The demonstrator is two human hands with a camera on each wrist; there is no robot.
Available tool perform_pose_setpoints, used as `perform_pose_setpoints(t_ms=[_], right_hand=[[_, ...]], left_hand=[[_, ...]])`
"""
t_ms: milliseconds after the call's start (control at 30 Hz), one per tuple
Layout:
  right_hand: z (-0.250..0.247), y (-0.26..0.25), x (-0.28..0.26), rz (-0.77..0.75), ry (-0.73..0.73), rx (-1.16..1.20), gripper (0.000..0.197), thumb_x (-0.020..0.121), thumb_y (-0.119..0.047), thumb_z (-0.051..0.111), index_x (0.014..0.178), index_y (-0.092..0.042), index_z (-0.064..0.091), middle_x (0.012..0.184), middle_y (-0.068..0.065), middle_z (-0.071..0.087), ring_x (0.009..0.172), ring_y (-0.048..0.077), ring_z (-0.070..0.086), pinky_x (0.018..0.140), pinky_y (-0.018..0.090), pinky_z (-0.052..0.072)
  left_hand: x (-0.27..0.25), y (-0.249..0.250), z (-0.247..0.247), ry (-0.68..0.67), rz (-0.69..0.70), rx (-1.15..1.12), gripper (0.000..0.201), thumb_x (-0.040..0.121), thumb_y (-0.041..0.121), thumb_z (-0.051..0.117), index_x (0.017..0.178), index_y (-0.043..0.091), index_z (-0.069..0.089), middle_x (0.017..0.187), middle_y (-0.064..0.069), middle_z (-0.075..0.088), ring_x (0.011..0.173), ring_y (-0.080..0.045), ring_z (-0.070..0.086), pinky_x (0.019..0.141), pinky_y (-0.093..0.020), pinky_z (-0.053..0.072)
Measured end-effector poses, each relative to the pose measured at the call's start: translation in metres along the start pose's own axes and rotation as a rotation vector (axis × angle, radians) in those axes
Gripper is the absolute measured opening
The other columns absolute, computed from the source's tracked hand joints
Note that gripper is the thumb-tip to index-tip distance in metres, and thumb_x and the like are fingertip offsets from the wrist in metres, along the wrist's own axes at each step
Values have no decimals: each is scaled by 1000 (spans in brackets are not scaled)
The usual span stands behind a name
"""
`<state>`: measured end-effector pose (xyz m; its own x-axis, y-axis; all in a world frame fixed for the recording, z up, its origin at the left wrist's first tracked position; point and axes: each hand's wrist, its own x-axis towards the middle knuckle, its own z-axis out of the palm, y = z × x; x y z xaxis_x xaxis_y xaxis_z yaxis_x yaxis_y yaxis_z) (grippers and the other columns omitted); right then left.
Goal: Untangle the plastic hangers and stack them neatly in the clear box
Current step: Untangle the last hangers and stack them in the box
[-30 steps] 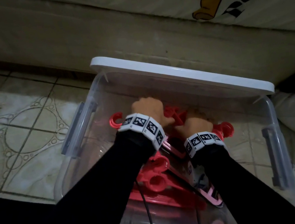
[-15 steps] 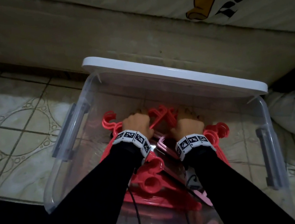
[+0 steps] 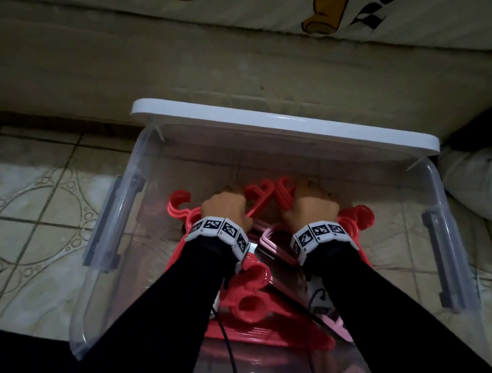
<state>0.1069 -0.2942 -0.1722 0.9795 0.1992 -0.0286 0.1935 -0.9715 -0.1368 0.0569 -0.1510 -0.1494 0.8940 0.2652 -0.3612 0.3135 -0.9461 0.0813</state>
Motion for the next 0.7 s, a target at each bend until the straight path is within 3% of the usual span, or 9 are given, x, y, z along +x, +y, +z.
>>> perform_pose_setpoints(t_ms=[167, 267, 400, 533, 700], right_hand=[[-4, 4, 0, 2, -3, -34, 42, 69, -37, 71, 100, -13, 56, 90, 10, 66, 77, 31, 66, 63, 33, 43], [-3, 3, 1, -5, -58, -48, 57, 70, -41, 72, 113, -12, 49, 104, 11, 61, 91, 32, 64, 68, 36, 45], [-7, 1, 0, 46, -85, 13, 69, 74, -64, 58, 119, -13, 45, 114, 11, 57, 103, 33, 59, 80, 41, 45], [-16, 6, 5, 84, -184, 119, 68, 77, -70, 48, 117, -15, 46, 114, 12, 59, 105, 34, 58, 82, 40, 44], [-31, 12, 8, 57, -270, 36, 65, 86, -71, 33, 114, -14, 50, 111, 15, 62, 101, 34, 61, 73, 37, 39]], left_hand=[[3, -1, -4, 5, -33, -49, 45, 79, 35, 67, 115, 13, 53, 111, -10, 64, 100, -32, 63, 69, -32, 39], [4, -3, -5, -64, -41, -119, 63, 71, 59, 71, 112, 13, 55, 110, -7, 64, 101, -30, 62, 72, -33, 43], [3, -10, -10, -47, -61, -145, 84, 66, 79, 58, 121, 15, 54, 117, -9, 63, 105, -30, 61, 71, -33, 37], [2, -16, -11, 30, 38, -69, 72, 75, 69, 59, 123, 17, 52, 116, -10, 63, 104, -30, 61, 77, -35, 44], [0, -17, -17, -29, 67, -3, 66, 80, 68, 53, 118, 15, 56, 111, -13, 64, 102, -32, 61, 77, -36, 44]])
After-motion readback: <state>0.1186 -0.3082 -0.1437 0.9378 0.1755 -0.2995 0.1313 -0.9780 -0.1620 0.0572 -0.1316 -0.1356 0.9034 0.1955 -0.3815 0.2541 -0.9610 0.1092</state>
